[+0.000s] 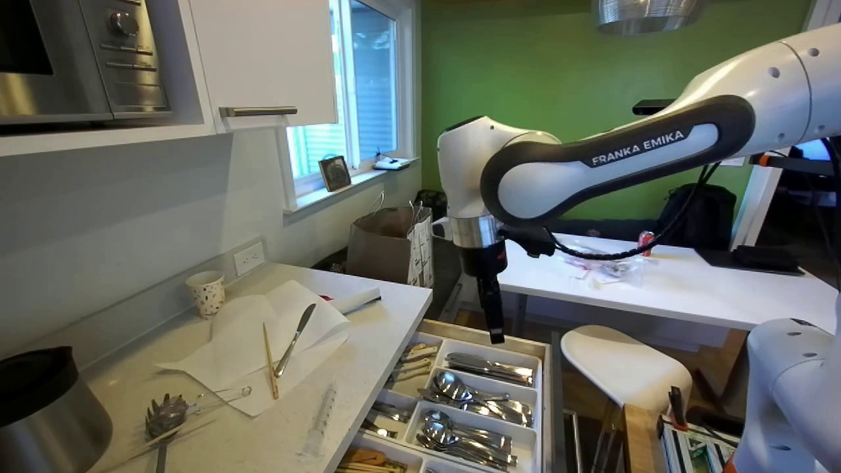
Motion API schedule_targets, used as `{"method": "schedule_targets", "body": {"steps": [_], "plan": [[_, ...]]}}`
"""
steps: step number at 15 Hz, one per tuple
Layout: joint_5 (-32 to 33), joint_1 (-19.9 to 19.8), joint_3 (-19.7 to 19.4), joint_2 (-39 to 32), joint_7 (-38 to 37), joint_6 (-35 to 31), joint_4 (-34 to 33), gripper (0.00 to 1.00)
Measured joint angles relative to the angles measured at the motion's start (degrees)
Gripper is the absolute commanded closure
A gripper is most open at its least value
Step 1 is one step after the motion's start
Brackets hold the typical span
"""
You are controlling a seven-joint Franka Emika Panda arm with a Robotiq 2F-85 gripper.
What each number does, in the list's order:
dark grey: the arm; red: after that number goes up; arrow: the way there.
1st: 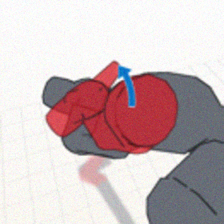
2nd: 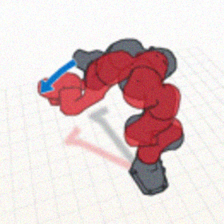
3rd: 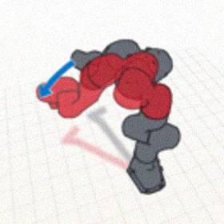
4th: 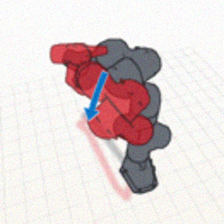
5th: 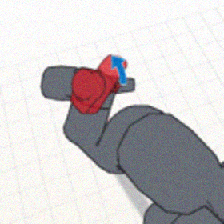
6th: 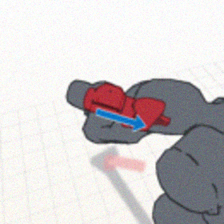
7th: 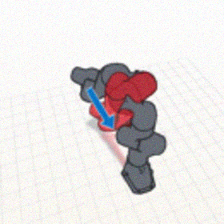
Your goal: Remove a folk from the drawer
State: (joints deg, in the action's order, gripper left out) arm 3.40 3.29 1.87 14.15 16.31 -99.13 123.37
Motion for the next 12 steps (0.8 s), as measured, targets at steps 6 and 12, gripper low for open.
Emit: {"method": "schedule_targets", "body": {"steps": [6, 12], "plan": [[0.5, 2.9, 3.2, 3.9, -0.5, 0.0, 4.1, 0.00], [0.3, 2.9, 3.1, 3.6, -0.9, 0.0, 4.0, 0.00]]}}
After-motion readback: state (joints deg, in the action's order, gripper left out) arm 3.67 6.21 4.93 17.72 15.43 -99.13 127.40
